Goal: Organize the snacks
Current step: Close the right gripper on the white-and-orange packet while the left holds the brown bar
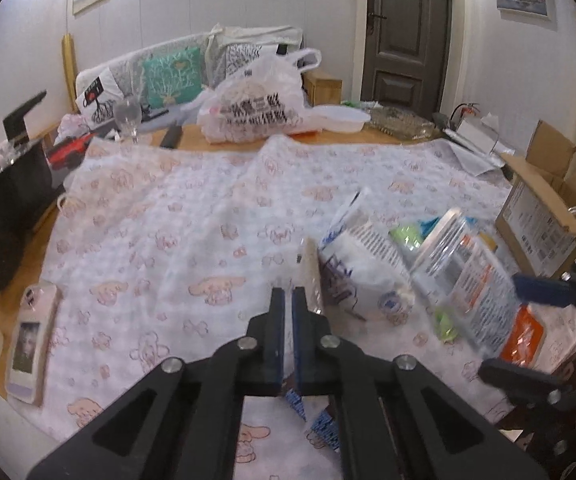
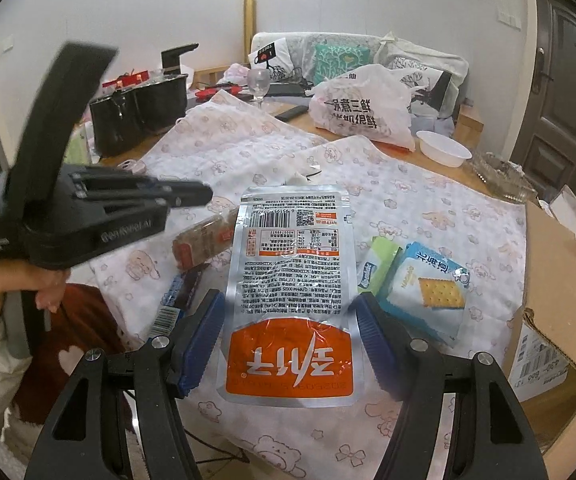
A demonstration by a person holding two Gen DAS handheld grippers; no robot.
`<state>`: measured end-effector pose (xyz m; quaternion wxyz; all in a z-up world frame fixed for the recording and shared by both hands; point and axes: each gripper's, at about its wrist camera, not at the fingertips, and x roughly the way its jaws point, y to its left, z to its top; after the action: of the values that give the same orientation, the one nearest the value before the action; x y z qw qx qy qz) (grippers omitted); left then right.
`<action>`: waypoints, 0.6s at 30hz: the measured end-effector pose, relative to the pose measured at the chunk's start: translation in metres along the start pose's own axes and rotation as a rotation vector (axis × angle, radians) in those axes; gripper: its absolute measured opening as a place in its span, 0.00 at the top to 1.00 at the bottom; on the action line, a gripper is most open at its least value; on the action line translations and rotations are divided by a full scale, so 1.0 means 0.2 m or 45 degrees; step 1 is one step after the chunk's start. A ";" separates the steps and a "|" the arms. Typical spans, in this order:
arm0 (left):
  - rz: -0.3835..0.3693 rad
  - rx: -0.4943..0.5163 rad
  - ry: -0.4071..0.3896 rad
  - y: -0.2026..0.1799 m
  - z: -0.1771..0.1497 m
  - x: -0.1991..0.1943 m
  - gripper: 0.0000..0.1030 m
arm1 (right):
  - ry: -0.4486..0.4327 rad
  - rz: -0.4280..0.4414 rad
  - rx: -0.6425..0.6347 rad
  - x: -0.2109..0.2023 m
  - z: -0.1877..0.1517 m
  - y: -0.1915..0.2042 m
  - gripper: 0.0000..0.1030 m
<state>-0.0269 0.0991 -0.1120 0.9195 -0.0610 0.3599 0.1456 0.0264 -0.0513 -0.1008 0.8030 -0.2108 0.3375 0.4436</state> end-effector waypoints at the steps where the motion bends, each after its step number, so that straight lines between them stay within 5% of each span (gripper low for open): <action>1: -0.004 -0.005 0.003 0.00 -0.01 0.01 0.99 | 0.001 0.001 0.002 0.00 0.00 0.00 0.38; 16: -0.076 -0.061 0.091 0.03 -0.07 0.10 0.98 | 0.047 0.033 0.068 0.06 -0.07 -0.07 0.38; 18: -0.052 -0.049 0.057 0.02 -0.05 0.08 0.87 | 0.051 0.039 0.075 0.07 -0.07 -0.07 0.38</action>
<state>-0.0230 0.1043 -0.1295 0.9127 -0.0893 0.3762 0.1321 0.0390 -0.0606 -0.1205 0.7952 -0.1906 0.3696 0.4414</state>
